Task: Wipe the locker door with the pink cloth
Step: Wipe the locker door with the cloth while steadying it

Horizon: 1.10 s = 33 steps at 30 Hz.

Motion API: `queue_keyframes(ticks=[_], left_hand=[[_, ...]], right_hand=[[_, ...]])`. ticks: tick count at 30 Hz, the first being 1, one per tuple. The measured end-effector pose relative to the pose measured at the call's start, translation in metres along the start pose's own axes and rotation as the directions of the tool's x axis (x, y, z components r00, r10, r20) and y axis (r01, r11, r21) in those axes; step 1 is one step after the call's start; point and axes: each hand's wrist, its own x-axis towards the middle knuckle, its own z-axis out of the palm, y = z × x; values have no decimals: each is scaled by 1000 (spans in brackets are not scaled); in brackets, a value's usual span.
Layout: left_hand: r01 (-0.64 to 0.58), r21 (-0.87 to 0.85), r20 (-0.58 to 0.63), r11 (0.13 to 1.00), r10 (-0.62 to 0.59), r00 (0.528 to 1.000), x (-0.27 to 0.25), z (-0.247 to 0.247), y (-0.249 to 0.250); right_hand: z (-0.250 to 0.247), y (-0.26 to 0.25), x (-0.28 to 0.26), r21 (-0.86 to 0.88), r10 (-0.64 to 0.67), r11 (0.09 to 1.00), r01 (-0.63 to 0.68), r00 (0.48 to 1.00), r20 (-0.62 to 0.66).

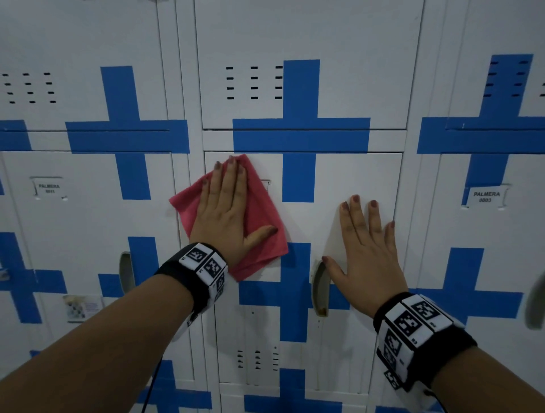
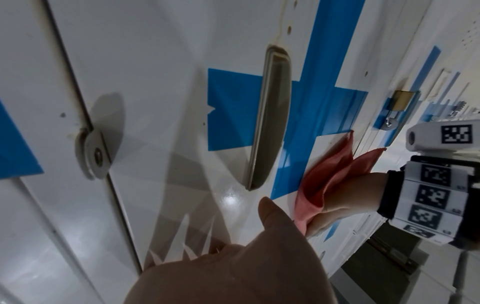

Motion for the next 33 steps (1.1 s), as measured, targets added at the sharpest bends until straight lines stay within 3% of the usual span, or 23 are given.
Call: queue_keyframes(ticks=[8, 15, 21, 27, 33], left_hand=[[-160, 9, -4, 987, 160, 987, 9, 7, 36], [-293, -33, 4, 955, 294, 956, 7, 11, 35], [-457, -64, 10, 887, 458, 889, 4, 10, 17], [-502, -51, 18, 863, 503, 864, -3, 12, 2], [-544, -54, -55, 837, 542, 839, -12, 6, -15]], right_hand=[[1, 0, 0, 24, -6, 1000, 6, 1000, -17], [0, 0, 0, 22, -6, 1000, 6, 1000, -8], [-1, 0, 0, 11, -5, 1000, 5, 1000, -6], [-1, 1, 0, 12, -10, 1000, 10, 1000, -2], [-2, 4, 1, 17, -22, 1000, 22, 1000, 11]])
